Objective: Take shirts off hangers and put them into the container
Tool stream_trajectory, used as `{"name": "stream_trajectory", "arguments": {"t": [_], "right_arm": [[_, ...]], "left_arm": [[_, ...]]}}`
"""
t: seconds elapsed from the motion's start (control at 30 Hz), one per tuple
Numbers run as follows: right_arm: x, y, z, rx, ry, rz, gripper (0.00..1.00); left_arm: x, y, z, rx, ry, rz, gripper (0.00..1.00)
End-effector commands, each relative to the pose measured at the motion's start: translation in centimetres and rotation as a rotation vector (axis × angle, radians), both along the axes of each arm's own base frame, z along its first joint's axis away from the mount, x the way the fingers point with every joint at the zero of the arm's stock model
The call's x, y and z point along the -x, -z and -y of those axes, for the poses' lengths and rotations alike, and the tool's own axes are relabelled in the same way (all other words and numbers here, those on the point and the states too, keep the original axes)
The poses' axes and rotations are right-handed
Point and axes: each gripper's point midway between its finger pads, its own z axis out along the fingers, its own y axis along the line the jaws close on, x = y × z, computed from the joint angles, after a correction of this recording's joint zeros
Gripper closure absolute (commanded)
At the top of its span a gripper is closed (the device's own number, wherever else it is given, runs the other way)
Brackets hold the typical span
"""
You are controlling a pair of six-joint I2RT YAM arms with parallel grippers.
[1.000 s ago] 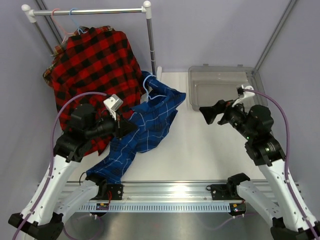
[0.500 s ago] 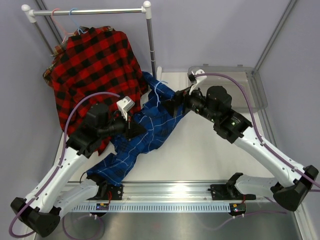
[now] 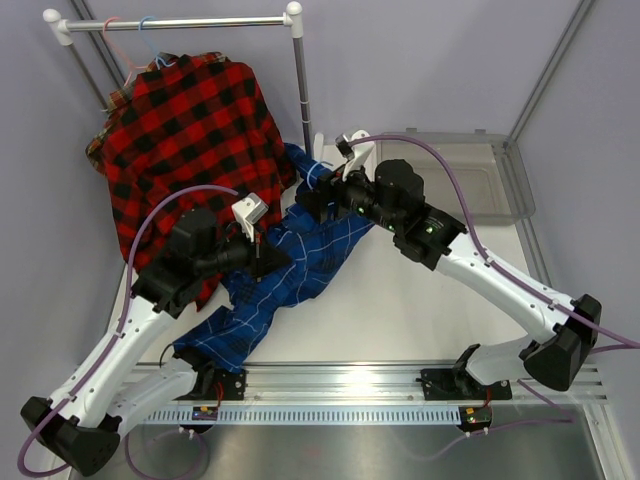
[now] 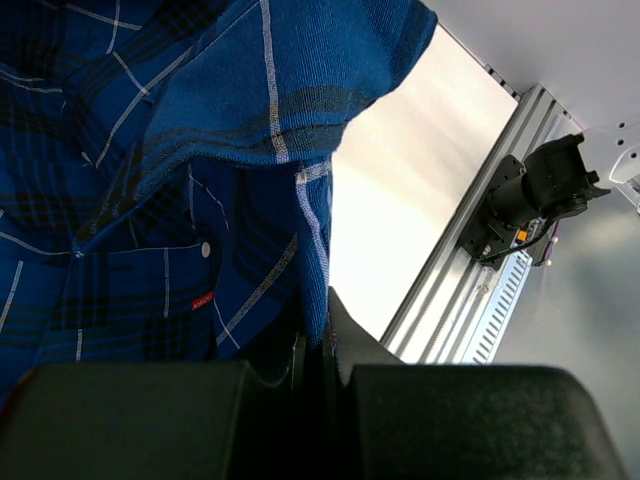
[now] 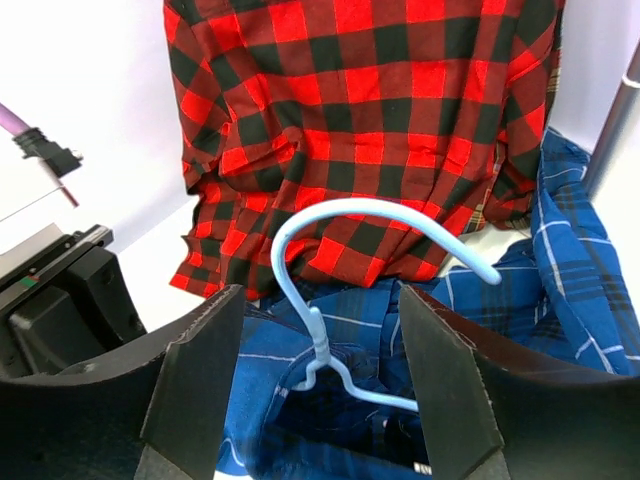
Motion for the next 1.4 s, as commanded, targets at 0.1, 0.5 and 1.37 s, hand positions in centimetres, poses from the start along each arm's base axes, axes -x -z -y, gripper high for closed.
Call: {"name": "stream_trajectory", "arguments": {"t": [0.1,0.5,1.37], "right_arm": [[-0.2,-2.3,-1.0,-0.034,0.000,0.055,0.39],[-1.7,-1.6,0.5,-0.001,0.120,0.075,1.00],[-3.2,-1.6,10.0,0.127,0.528,0.139,1.00]], "left_arm": [[-0.6,-1.8,0.3,0.041,-0.001,0.093,1.00],[-0.5,-1.8,0.0,0.040,-0.016,0.098,0.95],[0.1,-3.1,-3.9,-0.068,-0.177,0.131,0.29]]}}
